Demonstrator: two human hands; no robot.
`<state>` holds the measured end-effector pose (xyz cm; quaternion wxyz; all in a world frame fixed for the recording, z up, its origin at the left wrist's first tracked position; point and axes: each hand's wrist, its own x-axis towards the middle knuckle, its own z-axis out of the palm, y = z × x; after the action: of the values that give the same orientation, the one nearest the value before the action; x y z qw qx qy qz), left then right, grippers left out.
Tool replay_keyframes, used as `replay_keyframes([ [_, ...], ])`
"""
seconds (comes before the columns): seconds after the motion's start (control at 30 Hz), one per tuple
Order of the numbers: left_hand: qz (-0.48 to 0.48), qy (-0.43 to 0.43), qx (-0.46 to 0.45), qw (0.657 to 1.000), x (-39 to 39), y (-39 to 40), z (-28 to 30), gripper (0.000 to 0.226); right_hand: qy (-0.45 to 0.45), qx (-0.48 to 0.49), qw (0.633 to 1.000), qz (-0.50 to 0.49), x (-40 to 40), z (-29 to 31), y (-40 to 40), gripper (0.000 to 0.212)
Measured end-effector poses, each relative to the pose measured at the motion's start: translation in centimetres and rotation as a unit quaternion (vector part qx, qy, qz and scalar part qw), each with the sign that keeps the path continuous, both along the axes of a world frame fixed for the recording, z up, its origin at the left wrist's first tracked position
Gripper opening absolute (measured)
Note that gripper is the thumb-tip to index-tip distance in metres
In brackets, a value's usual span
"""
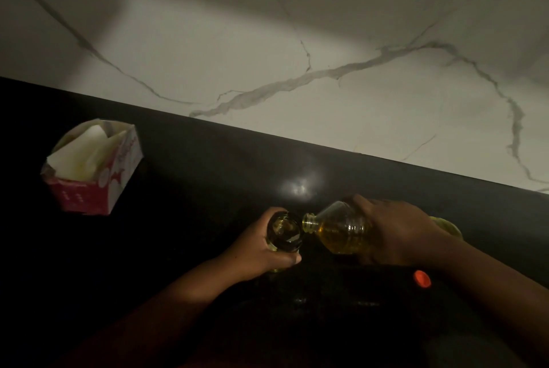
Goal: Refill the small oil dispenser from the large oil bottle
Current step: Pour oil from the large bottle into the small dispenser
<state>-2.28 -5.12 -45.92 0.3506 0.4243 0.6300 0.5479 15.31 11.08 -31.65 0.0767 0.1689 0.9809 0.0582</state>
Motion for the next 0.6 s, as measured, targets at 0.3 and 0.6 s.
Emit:
replay_keyframes([
  [0.3, -0.001, 0.007, -0.006, 1.000, -0.03, 0.01, 0.19, 0.065, -0.004, 0.001, 1.000, 0.006, -0.11, 0.18, 0.22, 0.092],
  [0.6, 0.005, 0.006, -0.005, 1.000, 0.10, -0.04, 0.21, 0.066, -0.026, 0.016, 0.999, 0.009, -0.51, 1.02, -0.26, 0.092],
])
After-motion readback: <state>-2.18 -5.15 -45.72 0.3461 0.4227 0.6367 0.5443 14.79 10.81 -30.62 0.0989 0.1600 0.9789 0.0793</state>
